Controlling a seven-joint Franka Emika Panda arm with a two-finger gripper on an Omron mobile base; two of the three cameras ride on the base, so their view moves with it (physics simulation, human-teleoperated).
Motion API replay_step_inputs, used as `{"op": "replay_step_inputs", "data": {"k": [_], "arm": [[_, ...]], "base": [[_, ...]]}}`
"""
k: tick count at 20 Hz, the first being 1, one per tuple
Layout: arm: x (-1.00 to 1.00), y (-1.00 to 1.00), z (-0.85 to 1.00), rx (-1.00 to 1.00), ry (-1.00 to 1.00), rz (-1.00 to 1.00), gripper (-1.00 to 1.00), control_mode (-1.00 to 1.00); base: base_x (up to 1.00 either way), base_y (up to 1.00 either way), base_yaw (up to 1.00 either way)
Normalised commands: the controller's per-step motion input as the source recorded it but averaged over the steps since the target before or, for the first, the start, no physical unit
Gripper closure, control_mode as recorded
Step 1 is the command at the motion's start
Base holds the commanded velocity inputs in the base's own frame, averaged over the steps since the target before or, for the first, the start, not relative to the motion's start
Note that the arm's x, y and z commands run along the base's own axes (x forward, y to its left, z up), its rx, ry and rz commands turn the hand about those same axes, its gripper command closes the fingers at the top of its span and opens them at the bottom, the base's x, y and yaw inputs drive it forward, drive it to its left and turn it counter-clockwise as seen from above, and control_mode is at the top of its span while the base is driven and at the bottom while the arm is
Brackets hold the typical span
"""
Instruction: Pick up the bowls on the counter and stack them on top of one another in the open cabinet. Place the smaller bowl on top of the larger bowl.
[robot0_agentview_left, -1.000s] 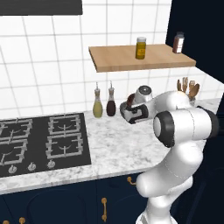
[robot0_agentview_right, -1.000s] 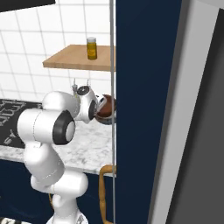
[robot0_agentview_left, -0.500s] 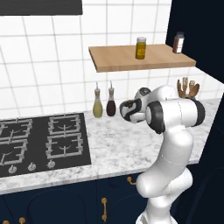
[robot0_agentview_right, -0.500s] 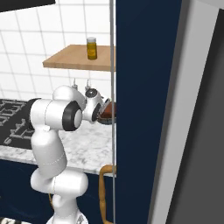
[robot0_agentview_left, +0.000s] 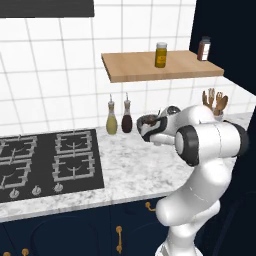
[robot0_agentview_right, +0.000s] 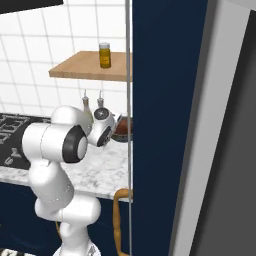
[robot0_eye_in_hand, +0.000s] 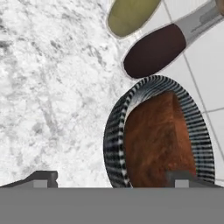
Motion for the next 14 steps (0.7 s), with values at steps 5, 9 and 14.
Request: {"op": "replay_step_inputs", "data": {"k": [5,9,14], "arm": [[0.12,0.18,-0.27,-0.05,-0.02,0.02,-1.0,-1.0],[0.78,0.05,-0.57,-0.11,0.0,0.0,-1.0,-1.0],[0.44,0.0,-0.37,-0.1,-0.01,0.0,-1.0,-1.0]], "base": [[0.0,0.0,0.0],[0.0,0.0,0.0],[0.0,0.0,0.0]]}}
